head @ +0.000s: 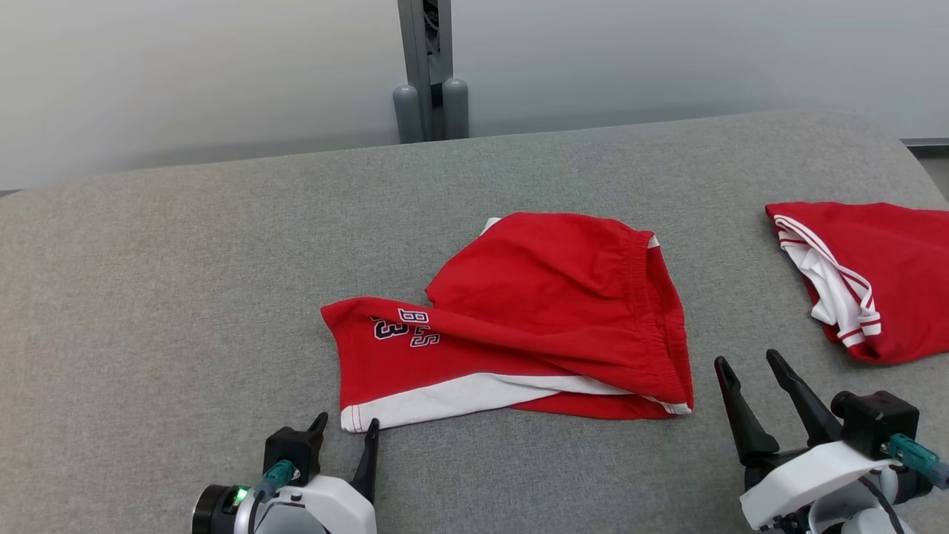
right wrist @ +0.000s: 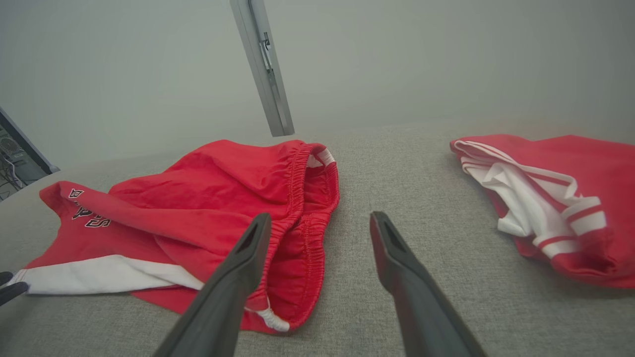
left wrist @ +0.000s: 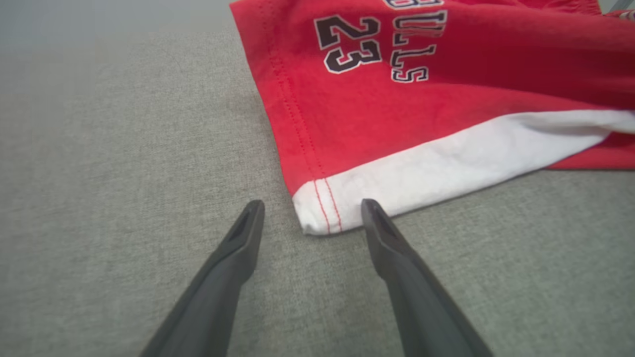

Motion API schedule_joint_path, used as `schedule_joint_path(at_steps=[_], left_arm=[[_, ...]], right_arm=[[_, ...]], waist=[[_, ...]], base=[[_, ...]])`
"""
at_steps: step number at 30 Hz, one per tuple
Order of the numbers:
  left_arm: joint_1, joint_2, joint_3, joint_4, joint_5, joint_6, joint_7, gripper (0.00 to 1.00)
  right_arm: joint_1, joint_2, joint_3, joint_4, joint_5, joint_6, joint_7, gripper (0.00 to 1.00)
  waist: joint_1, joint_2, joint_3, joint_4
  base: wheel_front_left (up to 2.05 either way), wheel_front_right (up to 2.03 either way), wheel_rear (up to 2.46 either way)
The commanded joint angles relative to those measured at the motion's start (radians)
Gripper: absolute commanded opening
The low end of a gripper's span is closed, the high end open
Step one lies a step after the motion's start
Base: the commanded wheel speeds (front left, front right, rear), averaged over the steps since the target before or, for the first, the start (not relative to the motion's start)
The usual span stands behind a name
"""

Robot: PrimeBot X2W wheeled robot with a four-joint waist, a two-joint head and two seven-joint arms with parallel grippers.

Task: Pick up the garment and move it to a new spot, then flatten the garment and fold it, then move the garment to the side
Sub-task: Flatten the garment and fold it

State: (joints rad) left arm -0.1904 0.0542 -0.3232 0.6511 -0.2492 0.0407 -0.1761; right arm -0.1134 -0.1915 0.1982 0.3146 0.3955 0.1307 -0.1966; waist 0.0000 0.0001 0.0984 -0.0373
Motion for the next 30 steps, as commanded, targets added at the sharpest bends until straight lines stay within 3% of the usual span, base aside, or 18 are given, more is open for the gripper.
schedule_joint_path(at_steps=[1, 13, 14, 16, 17, 25, 30], left_arm=[[-0.018, 0.005, 0.000, 0.005, -0.010, 0.000, -0.003, 1.00], [-0.063, 0.000, -0.027, 0.077, -0.047, -0.012, -0.030, 1.00], [-0.068, 0.000, -0.028, 0.080, -0.054, -0.014, -0.032, 0.95], [-0.073, 0.000, -0.035, 0.087, -0.067, -0.022, -0.034, 0.29], [-0.073, -0.001, -0.039, 0.090, -0.074, -0.026, -0.034, 0.02], [-0.079, -0.001, -0.065, 0.105, -0.106, -0.039, -0.054, 0.00], [-0.068, -0.001, -0.057, 0.081, -0.114, -0.024, -0.070, 0.00]], right_arm=[[-0.007, -0.006, -0.005, 0.003, 0.005, 0.000, -0.001, 1.00], [-0.014, -0.001, -0.012, 0.011, 0.000, 0.000, 0.003, 1.00], [-0.014, 0.000, -0.012, 0.011, 0.000, 0.000, 0.003, 1.00], [-0.016, 0.000, -0.012, 0.014, -0.001, 0.000, 0.002, 1.00], [-0.018, 0.001, -0.012, 0.015, -0.001, 0.000, 0.002, 1.00], [-0.020, 0.001, -0.010, 0.030, 0.004, 0.000, -0.002, 1.00], [-0.012, 0.006, -0.004, 0.042, 0.015, 0.000, 0.005, 1.00]], waist=[[0.0000, -0.0001, 0.001, -0.001], [0.0000, -0.0001, 0.012, 0.014], [0.0000, -0.0001, 0.013, 0.015], [0.0000, -0.0001, 0.014, 0.017], [0.0000, -0.0001, 0.014, 0.018], [0.0000, -0.0001, 0.012, 0.021], [0.0000, -0.0001, 0.003, 0.023]], base=[[0.00, 0.00, 0.00], [0.00, 0.00, 0.00], [0.00, 0.00, 0.00], [0.00, 0.00, 0.00], [0.00, 0.00, 0.00], [0.00, 0.00, 0.00], [0.00, 0.00, 0.00]])
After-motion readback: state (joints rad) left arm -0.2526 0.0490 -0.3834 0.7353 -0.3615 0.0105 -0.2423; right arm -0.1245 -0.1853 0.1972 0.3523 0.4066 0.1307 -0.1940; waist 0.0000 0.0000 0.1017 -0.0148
